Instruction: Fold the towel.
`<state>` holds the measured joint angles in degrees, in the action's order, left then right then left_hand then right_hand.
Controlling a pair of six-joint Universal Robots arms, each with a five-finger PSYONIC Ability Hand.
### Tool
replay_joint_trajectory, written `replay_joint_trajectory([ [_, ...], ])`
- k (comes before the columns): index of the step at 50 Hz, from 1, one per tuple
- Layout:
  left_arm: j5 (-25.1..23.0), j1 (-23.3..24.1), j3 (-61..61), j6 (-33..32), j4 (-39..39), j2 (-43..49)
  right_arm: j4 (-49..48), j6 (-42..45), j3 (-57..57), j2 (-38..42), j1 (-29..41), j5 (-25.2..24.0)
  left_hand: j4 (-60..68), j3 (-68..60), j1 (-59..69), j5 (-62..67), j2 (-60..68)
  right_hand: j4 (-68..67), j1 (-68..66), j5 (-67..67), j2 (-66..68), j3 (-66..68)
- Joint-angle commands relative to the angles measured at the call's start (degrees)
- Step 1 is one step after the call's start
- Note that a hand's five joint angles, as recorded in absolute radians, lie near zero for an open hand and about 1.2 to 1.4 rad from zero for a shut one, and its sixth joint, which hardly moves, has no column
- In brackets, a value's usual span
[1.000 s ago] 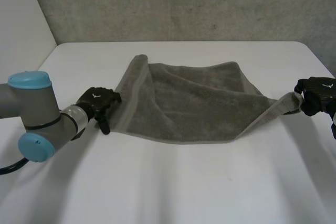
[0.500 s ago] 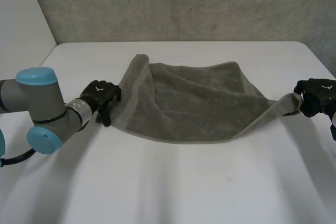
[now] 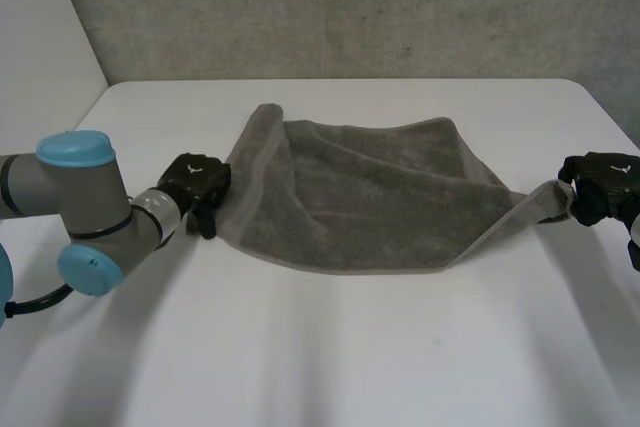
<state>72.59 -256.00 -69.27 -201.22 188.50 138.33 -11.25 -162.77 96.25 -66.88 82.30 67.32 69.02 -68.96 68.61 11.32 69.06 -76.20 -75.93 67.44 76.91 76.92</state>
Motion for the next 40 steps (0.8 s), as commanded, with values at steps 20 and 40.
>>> replay_joint_trajectory([
  [20,0.7,1.1,-2.7,0.0,6.1,-0.7,0.0,0.1,0.3,0.0,0.1,-0.1,-18.8,18.7,-18.4,28.9,-18.8,-3.8,-4.1,2.6,3.1,3.1],
  [40,0.7,1.0,-3.6,2.1,8.3,-1.7,0.0,1.3,0.3,0.0,0.1,-0.1,-29.8,29.8,-29.4,17.9,-29.9,-3.8,-4.1,2.6,3.1,3.1],
])
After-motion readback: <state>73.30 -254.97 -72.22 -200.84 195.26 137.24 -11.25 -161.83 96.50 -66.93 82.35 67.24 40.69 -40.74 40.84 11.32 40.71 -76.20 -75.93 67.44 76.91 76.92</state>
